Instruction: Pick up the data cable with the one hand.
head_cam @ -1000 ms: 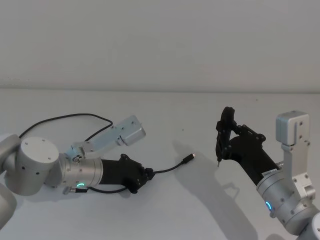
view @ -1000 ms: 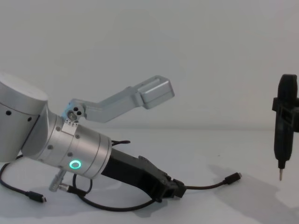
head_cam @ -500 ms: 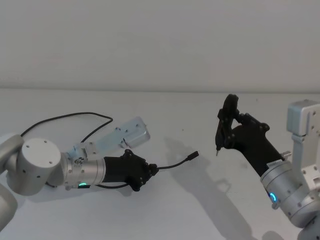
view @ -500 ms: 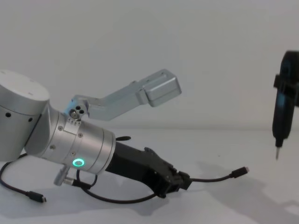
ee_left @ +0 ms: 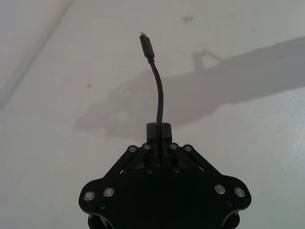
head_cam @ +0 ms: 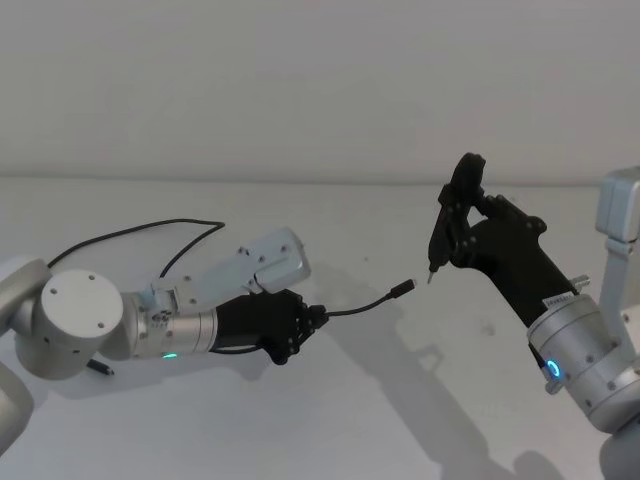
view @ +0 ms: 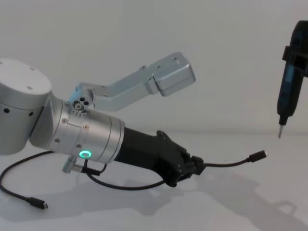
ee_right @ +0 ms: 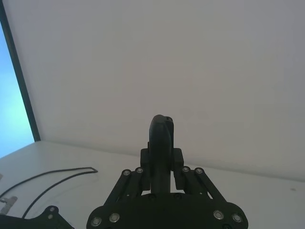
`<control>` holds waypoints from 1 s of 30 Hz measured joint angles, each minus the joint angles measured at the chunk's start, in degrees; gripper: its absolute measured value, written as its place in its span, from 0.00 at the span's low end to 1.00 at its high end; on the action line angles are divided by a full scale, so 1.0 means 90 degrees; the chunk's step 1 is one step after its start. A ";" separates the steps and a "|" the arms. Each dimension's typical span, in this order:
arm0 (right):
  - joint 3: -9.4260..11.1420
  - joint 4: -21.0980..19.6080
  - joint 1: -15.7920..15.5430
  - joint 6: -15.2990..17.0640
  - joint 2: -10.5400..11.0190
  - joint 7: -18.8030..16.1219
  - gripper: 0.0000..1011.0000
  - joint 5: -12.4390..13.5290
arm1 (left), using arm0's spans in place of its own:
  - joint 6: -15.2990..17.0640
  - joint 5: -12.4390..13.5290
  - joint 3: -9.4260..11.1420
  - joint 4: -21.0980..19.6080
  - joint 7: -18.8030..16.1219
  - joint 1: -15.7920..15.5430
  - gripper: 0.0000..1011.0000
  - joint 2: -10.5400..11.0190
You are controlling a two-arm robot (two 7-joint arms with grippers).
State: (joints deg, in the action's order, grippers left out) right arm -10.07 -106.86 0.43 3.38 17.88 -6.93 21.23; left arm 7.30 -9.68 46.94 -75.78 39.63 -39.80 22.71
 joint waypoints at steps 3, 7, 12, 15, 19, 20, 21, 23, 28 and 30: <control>0.0013 0.0016 0.0037 0.0021 -0.0027 -0.0008 0.27 0.0016 | -0.0090 0.0050 0.0001 -0.0034 -0.0016 -0.0009 0.04 0.0005; 0.0031 0.0085 0.0109 0.0050 -0.0077 -0.0032 0.27 0.0036 | -0.0173 0.0099 0.0004 -0.0068 -0.0031 -0.0018 0.04 0.0013; 0.0043 0.0161 0.0195 0.0064 -0.0120 -0.0049 0.27 0.0038 | -0.0246 0.0146 0.0004 -0.0098 -0.0047 -0.0027 0.04 0.0019; 0.0048 0.0218 0.0262 0.0070 -0.0142 -0.0066 0.27 0.0035 | -0.0280 0.0165 0.0004 -0.0110 -0.0052 -0.0029 0.04 0.0022; 0.0050 0.0310 0.0342 0.0077 -0.0167 -0.0097 0.27 0.0022 | -0.0310 0.0182 0.0004 -0.0123 -0.0057 -0.0031 0.04 0.0024; 0.0051 0.0329 0.0359 0.0077 -0.0173 -0.0101 0.27 0.0017 | -0.0310 0.0182 0.0004 -0.0123 -0.0057 -0.0031 0.04 0.0024; 0.0053 0.0369 0.0394 0.0080 -0.0182 -0.0113 0.27 0.0008 | -0.0320 0.0189 0.0005 -0.0127 -0.0058 -0.0032 0.04 0.0025; 0.0053 0.0387 0.0409 0.0080 -0.0185 -0.0121 0.27 0.0004 | -0.0324 0.0191 0.0005 -0.0127 -0.0059 -0.0032 0.04 0.0025; 0.0054 0.0547 0.0525 0.0083 -0.0207 -0.0191 0.27 -0.0041 | -0.0352 0.0205 0.0004 -0.0139 -0.0063 -0.0036 0.04 0.0028; 0.0052 0.0622 0.0572 0.0082 -0.0215 -0.0209 0.27 -0.0060 | -0.0361 0.0209 0.0004 -0.0142 -0.0065 -0.0037 0.04 0.0029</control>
State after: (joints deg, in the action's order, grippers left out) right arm -9.60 -101.26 5.57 4.13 15.95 -8.81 20.68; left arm 4.05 -7.80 46.98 -77.06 39.04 -40.14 22.97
